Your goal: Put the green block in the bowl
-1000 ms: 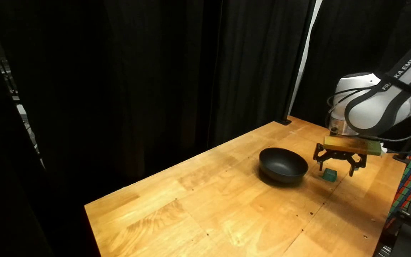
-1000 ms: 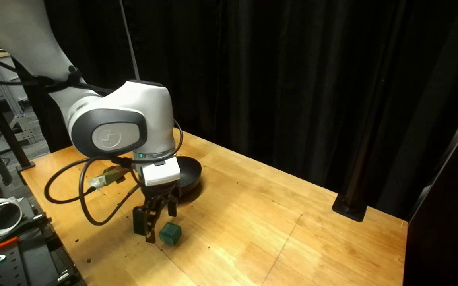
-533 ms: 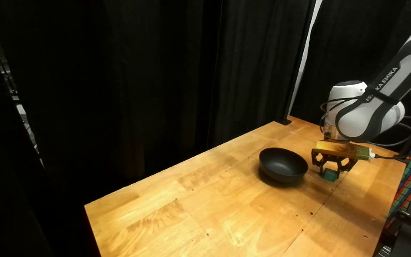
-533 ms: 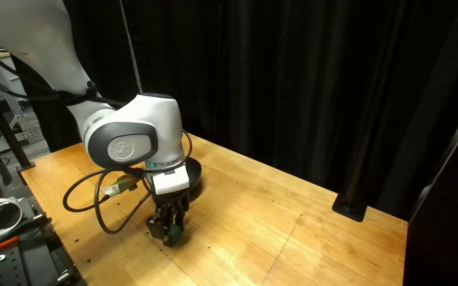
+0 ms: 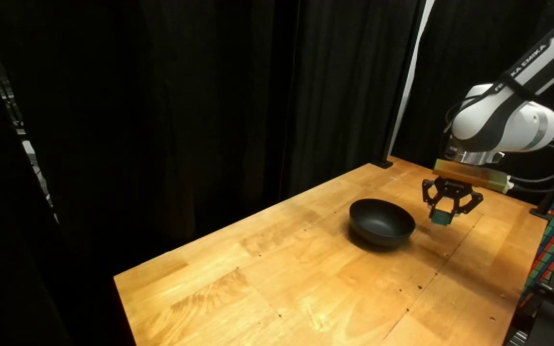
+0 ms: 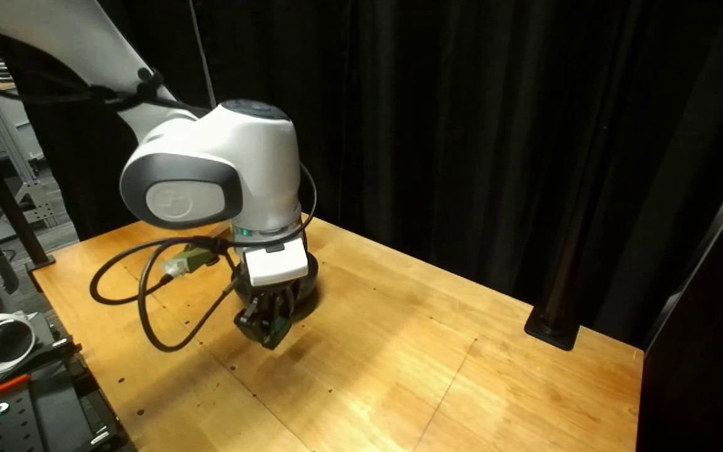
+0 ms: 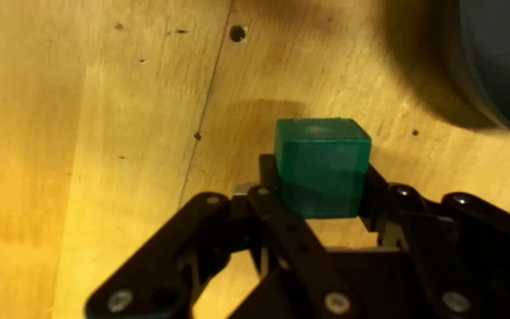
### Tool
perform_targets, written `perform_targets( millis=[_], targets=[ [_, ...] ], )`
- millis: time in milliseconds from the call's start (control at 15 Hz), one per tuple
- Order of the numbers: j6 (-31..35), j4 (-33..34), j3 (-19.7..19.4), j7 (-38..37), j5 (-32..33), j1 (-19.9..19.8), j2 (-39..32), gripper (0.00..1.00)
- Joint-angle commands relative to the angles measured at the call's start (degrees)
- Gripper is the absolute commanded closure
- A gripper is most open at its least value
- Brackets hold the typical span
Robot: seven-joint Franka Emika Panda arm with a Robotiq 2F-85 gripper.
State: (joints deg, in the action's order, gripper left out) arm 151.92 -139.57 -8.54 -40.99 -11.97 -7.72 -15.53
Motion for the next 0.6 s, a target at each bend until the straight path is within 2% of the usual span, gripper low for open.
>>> perform_targets(
  millis=[0,333,400,467,533],
  targets=[
    [-3.72,-2.67,1.18,6.37,-5.61,-0.09,10.48,0.82],
    [-3.96,-0.63,4.32,12.99,-12.57,2.23,11.93,0.82],
    [-4.17,0.08,5.11,14.31,-14.61,2.79,11.18,0.71],
    [-4.24,0.55,5.80,15.60,-16.44,3.27,10.61,0.32],
    [-4.77,1.00,6.33,16.62,-17.47,3.71,10.08,0.30]
  ],
)
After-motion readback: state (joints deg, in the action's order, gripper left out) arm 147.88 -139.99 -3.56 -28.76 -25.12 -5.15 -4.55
